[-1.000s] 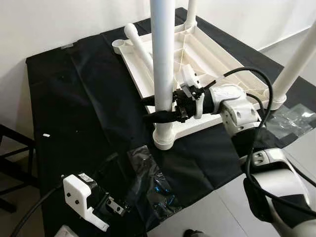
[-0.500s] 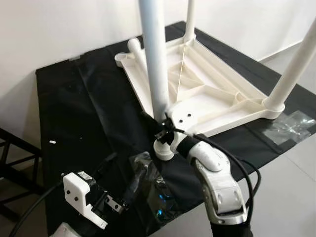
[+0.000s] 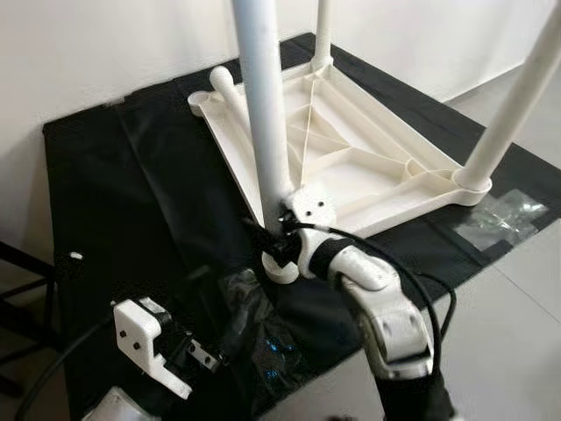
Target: Building children table
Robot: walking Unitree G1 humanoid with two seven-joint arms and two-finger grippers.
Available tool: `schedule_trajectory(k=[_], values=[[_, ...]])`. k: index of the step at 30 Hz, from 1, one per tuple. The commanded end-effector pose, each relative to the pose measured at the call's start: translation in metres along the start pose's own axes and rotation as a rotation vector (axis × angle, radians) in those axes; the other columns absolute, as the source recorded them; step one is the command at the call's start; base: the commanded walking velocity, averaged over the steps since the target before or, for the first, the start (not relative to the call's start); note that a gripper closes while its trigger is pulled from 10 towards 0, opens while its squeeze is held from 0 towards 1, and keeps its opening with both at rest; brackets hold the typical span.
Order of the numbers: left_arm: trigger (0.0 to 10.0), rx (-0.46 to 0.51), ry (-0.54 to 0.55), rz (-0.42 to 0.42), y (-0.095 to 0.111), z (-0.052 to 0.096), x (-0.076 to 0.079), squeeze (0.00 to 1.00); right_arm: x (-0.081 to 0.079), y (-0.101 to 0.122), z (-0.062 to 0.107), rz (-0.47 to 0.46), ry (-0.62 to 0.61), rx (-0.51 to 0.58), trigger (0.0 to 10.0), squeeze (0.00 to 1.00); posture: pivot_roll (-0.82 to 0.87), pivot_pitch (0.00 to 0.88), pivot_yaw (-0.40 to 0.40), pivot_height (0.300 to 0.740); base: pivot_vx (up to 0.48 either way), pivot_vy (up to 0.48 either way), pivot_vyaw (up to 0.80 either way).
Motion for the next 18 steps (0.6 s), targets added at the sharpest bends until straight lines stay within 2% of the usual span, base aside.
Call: schedule_trajectory(k=[1,2,3,6,9,12,16,17,18], values=[[10.0,-0.025,0.008,0.003,-0.004,0.003,0.000,0.00,0.003,0.007,0.002,0.040,0.145,0.078,10.0,1.00,0.02,0.220,0.056,0.740,0.000,0.000,0.00],[10.0,-0.024,0.008,0.004,-0.004,0.003,0.000,0.00,0.008,0.009,0.006,0.079,0.206,0.084,10.0,1.00,0.02,0.220,0.056,0.740,0.000,0.000,0.00],[10.0,-0.024,0.007,0.005,-0.004,0.003,0.001,0.00,0.018,0.007,0.009,0.143,0.275,0.070,10.0,0.00,0.02,0.222,0.054,0.740,0.000,0.000,0.00],[10.0,-0.024,0.006,0.006,-0.003,0.004,0.003,0.00,0.039,0.003,0.013,0.245,0.343,0.026,10.0,0.00,0.03,0.228,0.054,0.740,0.000,0.000,0.00],[10.0,-0.025,0.007,0.006,-0.003,0.005,0.004,0.00,0.047,0.002,0.013,0.225,0.395,0.019,10.0,0.00,0.04,0.232,0.054,0.740,0.000,0.000,0.00],[10.0,-0.029,0.010,0.004,-0.002,0.007,0.006,0.00,0.054,0.004,0.009,0.148,0.523,0.060,10.0,0.00,0.06,0.241,0.056,0.740,0.000,0.000,0.00],[10.0,-0.032,0.011,0.004,-0.002,0.008,0.007,0.00,0.057,0.007,0.006,0.117,0.563,0.092,10.0,0.00,0.06,0.245,0.058,0.740,0.000,0.000,0.00],[10.0,-0.034,0.011,0.004,-0.001,0.009,0.007,0.00,0.059,0.008,0.004,0.107,0.579,0.109,7.3,0.00,0.07,0.247,0.059,0.740,0.000,0.000,0.00],[10.0,-0.037,0.012,0.004,-0.001,0.009,0.008,0.00,0.061,0.009,0.001,0.103,0.594,0.124,0.0,0.00,0.07,0.247,0.059,0.740,0.000,0.000,0.00]])
Point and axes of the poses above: a point about 5 cm out from each wrist's last joint towards the gripper, its own z axis pointing back from the gripper into the wrist, its own y axis along the axis of the wrist's last joint, x = y × z, the point moved 1 cm from there along -z, pointing out of the wrist towards the gripper, and after that the axes turned 14 degrees about z, right-handed, at the moved point
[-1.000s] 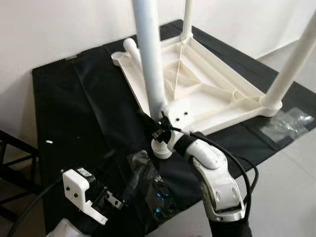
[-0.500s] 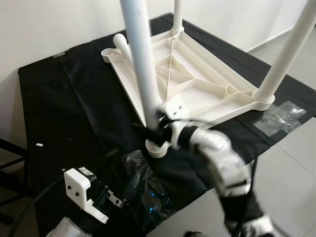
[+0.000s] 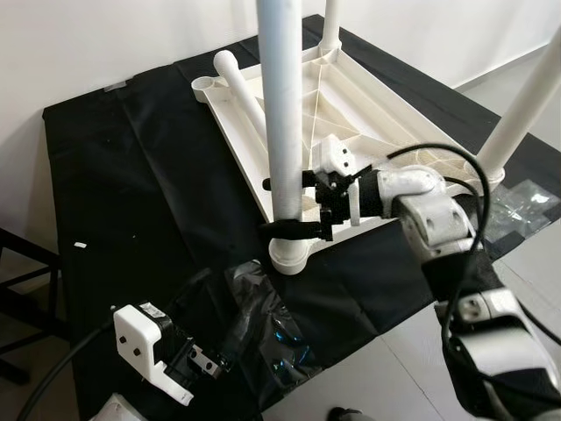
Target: Building children table
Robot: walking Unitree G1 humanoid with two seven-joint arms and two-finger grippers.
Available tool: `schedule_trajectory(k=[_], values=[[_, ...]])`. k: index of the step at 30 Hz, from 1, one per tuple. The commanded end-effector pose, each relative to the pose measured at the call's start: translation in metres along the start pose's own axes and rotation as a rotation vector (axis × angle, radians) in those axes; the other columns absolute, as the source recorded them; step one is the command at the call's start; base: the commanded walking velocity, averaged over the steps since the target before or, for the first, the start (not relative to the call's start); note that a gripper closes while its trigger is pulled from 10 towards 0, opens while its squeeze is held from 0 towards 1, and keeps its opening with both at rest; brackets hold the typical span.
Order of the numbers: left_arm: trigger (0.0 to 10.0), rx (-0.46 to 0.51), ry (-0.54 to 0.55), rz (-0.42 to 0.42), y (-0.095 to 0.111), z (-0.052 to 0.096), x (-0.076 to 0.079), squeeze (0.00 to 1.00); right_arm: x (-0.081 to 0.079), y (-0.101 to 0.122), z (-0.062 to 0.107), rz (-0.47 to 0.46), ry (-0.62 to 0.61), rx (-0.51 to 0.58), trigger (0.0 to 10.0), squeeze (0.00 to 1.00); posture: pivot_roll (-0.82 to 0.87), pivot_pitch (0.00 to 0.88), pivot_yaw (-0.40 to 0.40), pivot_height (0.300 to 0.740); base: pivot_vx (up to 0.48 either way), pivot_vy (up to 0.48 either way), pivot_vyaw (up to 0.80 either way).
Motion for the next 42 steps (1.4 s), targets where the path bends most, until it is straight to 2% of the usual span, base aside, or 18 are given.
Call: schedule_trajectory(k=[1,7,16,18,19,20,21,22,23,24,25,26,31,35,36,37,38,42], values=[[10.0,-0.021,-0.002,-0.015,0.001,0.002,0.002,0.00,0.001,0.003,-0.004,0.009,0.025,0.048,0.0,0.00,0.07,0.247,0.059,0.740,0.000,0.000,0.00],[10.0,-0.024,0.001,-0.016,0.000,0.003,0.002,0.00,0.004,0.001,-0.002,0.008,0.081,0.086,0.0,0.00,0.07,0.245,0.059,0.740,0.000,0.000,0.00],[10.0,-0.025,0.001,-0.013,-0.001,0.003,0.001,0.00,0.000,-0.006,0.007,0.010,0.036,0.071,0.0,0.00,0.05,0.229,0.058,0.740,0.000,0.000,0.00],[10.0,-0.024,0.002,-0.013,-0.002,0.003,0.001,0.00,-0.007,-0.015,0.005,-0.006,-0.089,0.032,0.0,0.00,0.04,0.227,0.047,0.740,0.000,0.000,0.00],[10.0,-0.024,0.002,-0.013,-0.002,0.003,0.001,0.00,-0.007,-0.015,0.005,-0.006,-0.089,0.032,0.0,0.00,0.04,0.227,0.047,0.740,0.000,0.000,0.00],[10.0,-0.023,0.002,-0.013,-0.002,0.003,0.000,0.00,-0.013,-0.022,-0.003,-0.062,-0.189,0.006,0.0,0.00,0.04,0.228,0.039,0.740,0.000,0.000,0.00],[10.0,-0.023,0.002,-0.013,-0.002,0.003,0.000,0.00,-0.013,-0.022,-0.003,-0.062,-0.189,0.006,0.0,0.00,0.04,0.228,0.039,0.740,0.000,0.000,0.00],[10.0,-0.022,0.004,-0.015,-0.001,0.003,-0.001,0.00,-0.027,-0.039,-0.023,-0.155,-0.447,-0.087,0.0,0.00,0.03,0.225,0.039,0.740,0.000,0.000,0.00],[10.0,-0.020,0.004,-0.017,-0.001,0.002,-0.003,0.00,-0.065,-0.057,-0.039,-0.287,-0.618,-0.214,0.0,0.00,0.02,0.226,0.055,0.740,0.000,0.000,0.00],[10.0,-0.020,0.004,-0.017,-0.001,0.002,-0.003,0.00,-0.065,-0.057,-0.039,-0.287,-0.618,-0.214,0.0,0.00,0.02,0.226,0.055,0.740,0.000,0.000,0.00],[10.0,-0.019,0.004,-0.018,0.000,0.001,-0.003,0.00,-0.094,-0.061,-0.043,-0.381,-0.753,-0.292,0.0,0.00,0.02,0.226,0.055,0.740,0.000,0.000,0.00],[10.0,-0.022,0.000,-0.019,-0.001,0.000,-0.005,0.00,-0.112,-0.060,-0.048,-0.427,-0.806,-0.332,0.0,0.00,0.01,0.212,0.064,0.740,0.000,0.000,0.00],[10.0,-0.025,-0.008,-0.013,-0.003,-0.004,-0.010,0.00,-0.100,-0.055,-0.054,-0.368,-0.804,-0.316,0.0,0.00,0.01,0.193,0.059,0.740,0.000,0.000,0.00],[10.0,-0.016,0.000,-0.023,-0.003,-0.005,-0.011,0.00,-0.094,-0.054,-0.056,-0.372,-0.800,-0.316,0.0,0.00,0.02,0.188,0.052,0.740,0.000,0.000,0.00],[10.0,-0.011,0.007,-0.027,-0.003,-0.005,-0.011,0.00,-0.094,-0.051,-0.056,-0.377,-0.811,-0.324,2.5,0.00,0.02,0.187,0.047,0.740,0.000,0.000,0.00],[10.0,-0.011,0.007,-0.027,-0.003,-0.005,-0.011,0.00,-0.094,-0.051,-0.056,-0.377,-0.811,-0.324,2.5,0.00,0.02,0.187,0.047,0.740,0.000,0.000,0.00],[10.0,-0.006,0.013,-0.030,-0.002,-0.005,-0.011,0.00,-0.094,-0.050,-0.057,-0.378,-0.813,-0.332,10.0,0.00,0.02,0.187,0.047,0.740,0.000,0.000,0.00],[10.0,-0.005,0.012,-0.031,-0.003,-0.005,-0.011,0.00,-0.095,-0.037,-0.060,-0.368,-0.784,-0.296,10.0,0.00,0.02,0.188,0.044,0.740,0.000,0.000,0.00]])
Point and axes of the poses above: a point about 5 cm out from each wrist's last joint towards the gripper, its own z axis pointing back from the gripper into the wrist, its own y axis along the axis of the wrist's last joint, x = y × z, the point moved 1 cm from there along -z, pointing out of the wrist towards the gripper, and after that the axes turned 14 degrees about z, right-handed, at the moved point
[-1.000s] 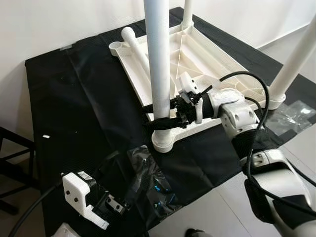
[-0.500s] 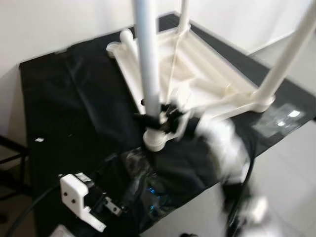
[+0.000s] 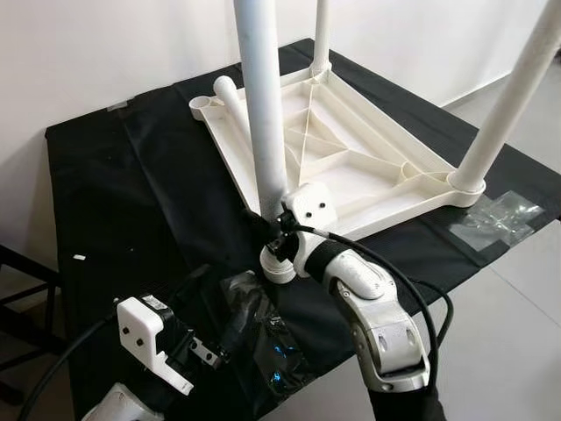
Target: Building children table
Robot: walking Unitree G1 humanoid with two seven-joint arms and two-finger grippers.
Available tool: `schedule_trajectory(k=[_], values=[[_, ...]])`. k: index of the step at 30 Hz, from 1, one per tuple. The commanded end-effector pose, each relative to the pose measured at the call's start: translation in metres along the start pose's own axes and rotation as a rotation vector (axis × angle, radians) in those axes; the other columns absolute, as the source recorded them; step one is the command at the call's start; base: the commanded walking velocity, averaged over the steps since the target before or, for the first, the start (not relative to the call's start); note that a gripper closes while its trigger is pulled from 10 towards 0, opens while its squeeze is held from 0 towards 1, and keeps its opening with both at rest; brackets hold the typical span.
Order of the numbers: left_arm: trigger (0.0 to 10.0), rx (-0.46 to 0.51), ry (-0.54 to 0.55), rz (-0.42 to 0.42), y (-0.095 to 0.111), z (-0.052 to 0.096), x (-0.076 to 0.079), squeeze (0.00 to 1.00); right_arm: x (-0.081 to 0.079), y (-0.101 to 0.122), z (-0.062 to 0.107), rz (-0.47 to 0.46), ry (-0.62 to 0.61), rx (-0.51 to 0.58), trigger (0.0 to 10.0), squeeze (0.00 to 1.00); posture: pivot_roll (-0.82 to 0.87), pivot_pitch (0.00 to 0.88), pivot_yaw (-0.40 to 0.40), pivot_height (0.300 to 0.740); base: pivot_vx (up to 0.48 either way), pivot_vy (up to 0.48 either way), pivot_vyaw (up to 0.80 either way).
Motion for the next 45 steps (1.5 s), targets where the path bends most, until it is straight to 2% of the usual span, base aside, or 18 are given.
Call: schedule_trajectory(k=[1,2,3,4,7,8,9,10,17,23,24,26,27,35,41,43,44,45], values=[[10.0,-0.013,0.016,-0.011,-0.003,0.002,-0.002,0.00,-0.012,-0.031,0.000,-0.094,0.047,-0.170,10.0,0.00,0.02,0.188,0.044,0.740,0.000,0.000,0.00],[10.0,-0.013,0.012,-0.009,-0.003,0.002,-0.002,0.00,-0.010,-0.022,-0.003,-0.093,0.123,-0.106,10.0,1.00,0.01,0.189,0.044,0.740,0.000,0.000,0.00],[10.0,-0.014,0.009,-0.006,-0.003,0.002,-0.001,0.00,-0.005,-0.012,-0.006,-0.088,0.230,-0.018,10.0,1.00,0.01,0.193,0.044,0.740,0.000,0.000,0.00],[10.0,-0.014,0.004,-0.003,-0.003,0.002,0.000,0.00,0.006,0.004,-0.006,-0.042,0.415,0.119,10.0,1.00,0.02,0.197,0.042,0.740,0.000,0.000,0.00],[10.0,-0.013,0.002,-0.002,-0.003,0.002,0.001,0.00,0.012,0.010,-0.003,0.007,0.516,0.175,10.0,1.00,0.02,0.197,0.042,0.740,0.000,0.000,0.00],[10.0,-0.013,0.002,-0.001,-0.003,0.002,0.001,0.00,0.018,0.013,-0.001,0.044,0.584,0.207,10.0,0.83,0.03,0.202,0.040,0.740,0.000,0.000,0.00],[10.0,-0.013,0.002,-0.001,-0.003,0.002,0.001,0.00,0.018,0.013,-0.001,0.044,0.584,0.207,10.0,0.83,0.03,0.202,0.040,0.740,0.000,0.000,0.00],[10.0,-0.012,0.003,-0.001,-0.002,0.003,0.003,0.00,0.032,0.015,0.000,0.120,0.704,0.238,10.0,0.00,0.04,0.212,0.040,0.740,0.000,0.000,0.00],[10.0,-0.015,0.005,-0.001,-0.001,0.006,0.007,0.00,0.051,0.013,-0.004,0.091,0.919,0.247,10.0,0.00,0.06,0.226,0.048,0.740,0.000,0.000,0.00],[10.0,-0.023,0.007,0.000,0.000,0.009,0.009,0.00,0.064,0.021,-0.020,0.072,0.957,0.275,10.0,0.00,0.07,0.237,0.054,0.740,0.000,0.000,0.00],[10.0,-0.025,0.009,-0.001,0.001,0.009,0.009,0.00,0.067,0.021,-0.023,0.079,0.962,0.276,2.7,0.00,0.08,0.241,0.055,0.740,0.000,0.000,0.00],[10.0,-0.026,0.009,-0.001,0.001,0.010,0.010,0.00,0.068,0.021,-0.024,0.079,0.962,0.276,2.7,0.00,0.08,0.241,0.055,0.740,0.000,0.000,0.00],[10.0,-0.027,0.010,-0.002,0.001,0.010,0.010,0.00,0.069,0.021,-0.025,0.092,0.963,0.267,0.0,0.00,0.08,0.243,0.055,0.740,0.000,0.000,0.00],[10.0,-0.031,0.013,-0.003,0.001,0.010,0.010,0.00,0.080,0.018,-0.026,0.130,0.982,0.274,0.0,0.00,0.08,0.239,0.059,0.740,0.000,0.000,0.00],[10.0,-0.030,0.014,-0.002,0.001,0.010,0.009,0.00,0.086,0.015,-0.020,0.190,0.908,0.270,0.0,0.00,0.07,0.237,0.049,0.740,0.000,0.000,0.00],[10.0,-0.027,0.015,-0.002,0.000,0.010,0.009,0.00,0.081,0.008,-0.021,0.176,0.723,0.231,0.0,0.00,0.06,0.240,0.035,0.740,0.000,0.000,0.00],[10.0,-0.027,0.015,-0.002,0.000,0.010,0.009,0.00,0.081,0.008,-0.021,0.176,0.723,0.231,0.0,0.00,0.06,0.240,0.035,0.740,0.000,0.000,0.00],[10.0,-0.026,0.016,-0.003,0.001,0.010,0.009,0.00,0.071,-0.001,-0.024,0.121,0.590,0.183,0.0,0.00,0.06,0.242,0.033,0.740,0.000,0.000,0.00]])
Point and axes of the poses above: a point about 5 cm out from each wrist's last joint towards the gripper, its own z axis pointing back from the gripper into the wrist, its own y axis along the axis of the wrist's last joint, x = y × z, the point moved 1 cm from there along -z, pointing out of the wrist towards the gripper, and after that the axes turned 14 degrees about z, right-handed, at the moved point
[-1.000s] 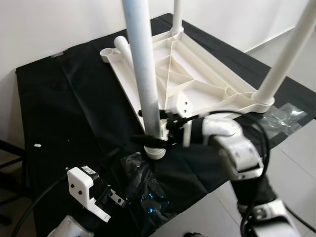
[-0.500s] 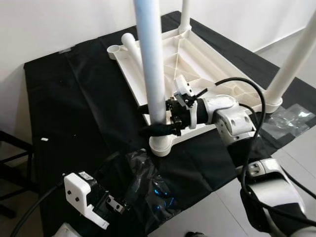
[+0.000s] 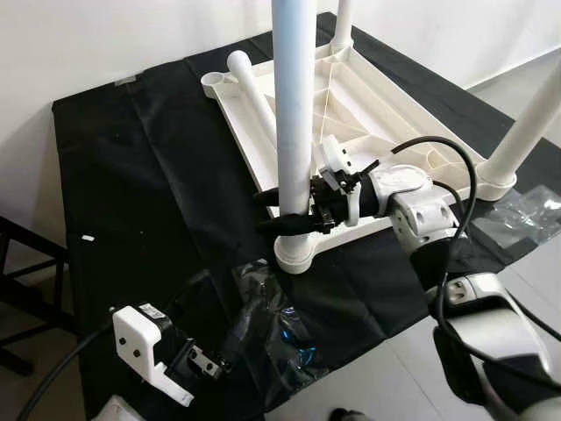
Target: Building children table
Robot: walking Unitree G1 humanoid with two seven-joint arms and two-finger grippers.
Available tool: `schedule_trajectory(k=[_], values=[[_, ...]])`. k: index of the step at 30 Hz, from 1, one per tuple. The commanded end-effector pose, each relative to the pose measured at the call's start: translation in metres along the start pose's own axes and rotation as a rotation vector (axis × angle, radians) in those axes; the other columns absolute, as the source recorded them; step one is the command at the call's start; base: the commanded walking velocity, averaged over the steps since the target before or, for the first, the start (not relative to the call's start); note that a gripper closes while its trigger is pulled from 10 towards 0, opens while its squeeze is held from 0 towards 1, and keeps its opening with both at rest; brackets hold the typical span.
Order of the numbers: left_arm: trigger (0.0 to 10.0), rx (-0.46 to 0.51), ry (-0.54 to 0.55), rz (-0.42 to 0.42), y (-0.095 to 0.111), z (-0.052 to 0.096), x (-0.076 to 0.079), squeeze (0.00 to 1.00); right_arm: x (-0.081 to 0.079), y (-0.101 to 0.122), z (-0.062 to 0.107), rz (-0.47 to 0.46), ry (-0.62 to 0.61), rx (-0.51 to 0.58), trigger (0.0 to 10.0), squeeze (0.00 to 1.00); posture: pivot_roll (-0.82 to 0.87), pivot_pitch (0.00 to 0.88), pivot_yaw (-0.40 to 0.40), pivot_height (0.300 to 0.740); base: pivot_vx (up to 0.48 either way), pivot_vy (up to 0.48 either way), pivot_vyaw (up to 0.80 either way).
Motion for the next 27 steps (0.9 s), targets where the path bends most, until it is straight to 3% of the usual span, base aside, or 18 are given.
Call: schedule_trajectory(k=[1,2,3,5,10,15,17,18,19,27], values=[[10.0,-0.026,0.010,-0.017,-0.002,0.003,-0.002,0.00,-0.015,-0.032,-0.009,-0.120,-0.520,-0.237,0.0,0.00,0.05,0.242,0.025,0.740,0.000,0.000,0.00],[10.0,-0.025,0.010,-0.018,-0.001,0.003,-0.003,0.00,-0.038,-0.045,-0.009,-0.215,-0.723,-0.359,0.0,0.00,0.05,0.242,0.025,0.740,0.000,0.000,0.00],[10.0,-0.024,0.010,-0.019,-0.001,0.003,-0.003,0.00,-0.064,-0.048,-0.011,-0.279,-0.785,-0.413,0.0,0.00,0.04,0.238,0.030,0.740,0.000,0.000,0.00],[10.0,-0.022,0.010,-0.020,-0.001,0.002,-0.003,0.00,-0.088,-0.043,-0.019,-0.307,-0.755,-0.395,0.0,0.00,0.04,0.238,0.030,0.740,0.000,0.000,0.00],[10.0,-0.023,0.009,-0.019,-0.003,-0.001,-0.008,0.00,-0.096,-0.044,-0.029,-0.292,-0.715,-0.403,0.0,0.00,0.02,0.207,0.039,0.740,0.000,0.000,0.00],[10.0,-0.022,0.006,-0.017,-0.005,-0.002,-0.009,0.00,-0.091,-0.046,-0.032,-0.285,-0.705,-0.405,0.0,0.00,0.02,0.195,0.029,0.740,0.000,0.000,0.00],[10.0,-0.015,0.013,-0.023,-0.005,-0.002,-0.009,0.00,-0.083,-0.043,-0.032,-0.268,-0.700,-0.408,10.0,0.00,0.03,0.188,0.022,0.740,0.000,0.000,0.00],[10.0,-0.012,0.017,-0.025,-0.005,-0.002,-0.009,0.00,-0.081,-0.040,-0.033,-0.264,-0.671,-0.394,10.0,0.38,0.03,0.188,0.022,0.740,0.000,0.000,0.00],[10.0,-0.010,0.019,-0.027,-0.005,-0.002,-0.009,0.00,-0.081,-0.034,-0.033,-0.273,-0.668,-0.384,10.0,1.00,0.04,0.188,0.019,0.740,0.000,0.000,0.00],[10.0,-0.008,0.019,-0.027,-0.005,-0.002,-0.008,0.00,-0.077,-0.019,-0.039,-0.293,-0.571,-0.295,10.0,1.00,0.04,0.189,0.020,0.740,0.000,0.000,0.00]])
Point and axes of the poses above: a point about 5 cm out from each wrist's last joint towards the gripper, its own z axis pointing back from the gripper into the wrist, its own y axis along the axis of the wrist's last joint, x = y × z, the point moved 1 cm from there along -z, pointing out of the wrist towards the gripper, and after that the axes turned 14 degrees about z, right-handed, at the moved point
